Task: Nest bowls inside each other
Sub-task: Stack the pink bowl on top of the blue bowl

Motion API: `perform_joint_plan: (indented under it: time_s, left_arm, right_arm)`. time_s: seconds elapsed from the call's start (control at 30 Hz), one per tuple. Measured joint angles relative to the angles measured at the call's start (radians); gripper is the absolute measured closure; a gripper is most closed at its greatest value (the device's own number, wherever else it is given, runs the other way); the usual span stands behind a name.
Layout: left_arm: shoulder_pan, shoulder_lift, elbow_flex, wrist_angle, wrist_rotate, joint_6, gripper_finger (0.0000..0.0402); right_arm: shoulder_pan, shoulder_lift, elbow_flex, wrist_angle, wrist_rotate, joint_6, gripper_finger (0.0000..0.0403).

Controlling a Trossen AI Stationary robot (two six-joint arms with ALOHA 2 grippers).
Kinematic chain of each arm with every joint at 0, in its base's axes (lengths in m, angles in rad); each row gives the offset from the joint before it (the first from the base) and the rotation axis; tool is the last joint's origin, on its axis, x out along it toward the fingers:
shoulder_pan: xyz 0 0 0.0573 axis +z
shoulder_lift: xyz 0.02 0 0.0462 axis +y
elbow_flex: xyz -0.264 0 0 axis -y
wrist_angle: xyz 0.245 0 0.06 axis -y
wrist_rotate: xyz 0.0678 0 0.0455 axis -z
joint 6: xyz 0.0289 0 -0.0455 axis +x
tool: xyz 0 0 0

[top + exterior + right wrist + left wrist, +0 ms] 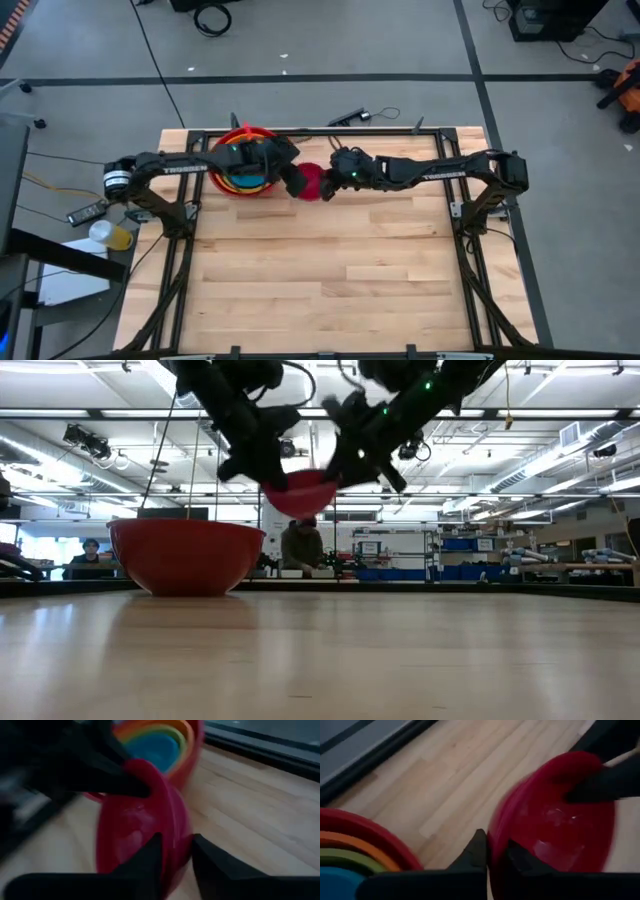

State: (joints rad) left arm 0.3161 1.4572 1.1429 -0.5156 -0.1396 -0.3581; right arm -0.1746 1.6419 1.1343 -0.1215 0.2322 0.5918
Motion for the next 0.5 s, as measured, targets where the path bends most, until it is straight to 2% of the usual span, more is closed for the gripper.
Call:
perform_joint_plan:
  time_s: [0.13, 0.23, 0.3, 0.5]
  left_arm:
    - [0.115, -0.02, 0.053, -0.235, -0.02, 0.096, 0.0384]
    - [0.234, -0.033, 0.053, -0.327, 0.008, 0.141, 0.0388]
    - [0.316, -0.041, 0.031, -0.4, 0.057, 0.15, 0.0389]
    - [0.519, -0.091, -0.046, -0.407, 0.126, 0.194, 0.0389]
  right_arm:
    - [-0.027, -0.064, -0.009, 0.0, -0.006, 0.003, 0.0239]
    - [-0.056, -0.103, -0.008, 0.015, 0.028, 0.004, 0.0209]
    - [-0.076, -0.131, -0.005, -0.014, 0.028, 0.004, 0.02]
    - [-0.107, -0.168, -0.007, -0.169, 0.04, -0.012, 0.02]
